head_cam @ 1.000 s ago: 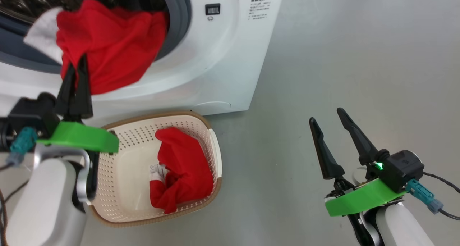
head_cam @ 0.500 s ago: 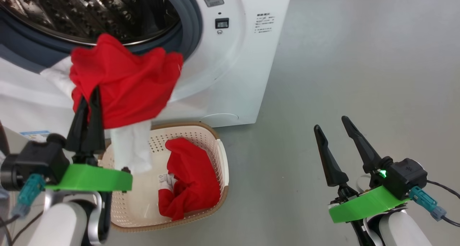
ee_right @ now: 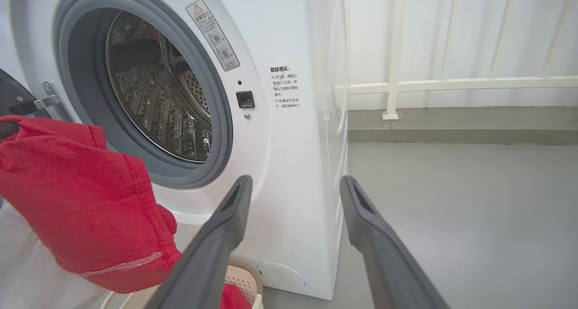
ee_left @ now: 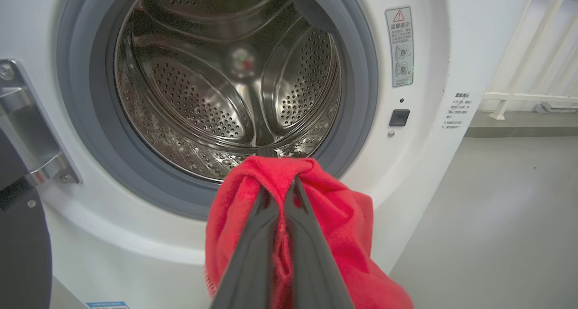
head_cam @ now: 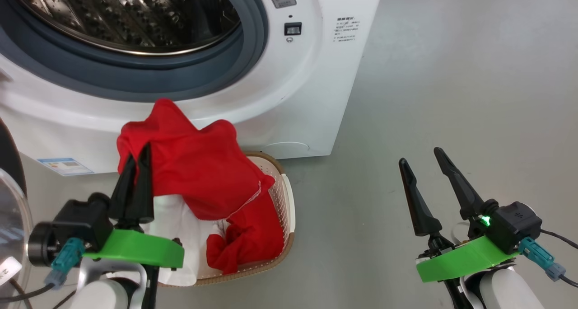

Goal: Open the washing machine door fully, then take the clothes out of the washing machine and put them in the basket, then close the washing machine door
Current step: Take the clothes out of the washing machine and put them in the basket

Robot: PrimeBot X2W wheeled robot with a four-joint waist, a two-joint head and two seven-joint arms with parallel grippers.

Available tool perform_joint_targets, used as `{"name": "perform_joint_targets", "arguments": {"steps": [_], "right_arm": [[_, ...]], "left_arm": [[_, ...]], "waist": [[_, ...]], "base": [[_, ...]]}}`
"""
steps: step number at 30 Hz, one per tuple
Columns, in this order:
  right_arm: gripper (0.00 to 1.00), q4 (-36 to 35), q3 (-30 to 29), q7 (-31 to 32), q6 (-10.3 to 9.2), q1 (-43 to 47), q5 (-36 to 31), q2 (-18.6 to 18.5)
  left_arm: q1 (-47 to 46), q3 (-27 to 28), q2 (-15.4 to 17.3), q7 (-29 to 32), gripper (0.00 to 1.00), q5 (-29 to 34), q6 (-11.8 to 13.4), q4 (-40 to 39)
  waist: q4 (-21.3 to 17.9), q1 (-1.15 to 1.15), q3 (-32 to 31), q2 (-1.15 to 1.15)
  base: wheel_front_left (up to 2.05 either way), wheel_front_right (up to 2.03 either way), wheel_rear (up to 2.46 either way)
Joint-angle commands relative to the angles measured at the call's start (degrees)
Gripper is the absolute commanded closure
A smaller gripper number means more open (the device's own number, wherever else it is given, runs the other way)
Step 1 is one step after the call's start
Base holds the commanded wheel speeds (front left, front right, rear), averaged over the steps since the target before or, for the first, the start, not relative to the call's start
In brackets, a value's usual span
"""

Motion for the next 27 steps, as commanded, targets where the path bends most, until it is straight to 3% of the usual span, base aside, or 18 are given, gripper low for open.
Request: {"name": "perform_joint_targets", "arguments": {"steps": [1, 27], "right_arm": [[0.00, -1.60, 1.61, -0.37, 0.36, -0.15, -0.50, 0.03], [0.00, -1.00, 2.55, -0.37, 0.36, -2.52, -1.51, 0.03]], "left_arm": [[-0.27, 2.07, 0.92, -0.76, 1.00, -0.67, -0.32, -0.71], [-13.79, -0.18, -6.91, -7.97, 1.00, -6.32, -9.88, 44.31]], "waist": [[-0.08, 0.00, 0.17, 0.00], [-2.38, 0.00, 7.65, 0.00]], "base": [[0.00, 0.00, 0.00], [0.00, 0.00, 0.00]]}}
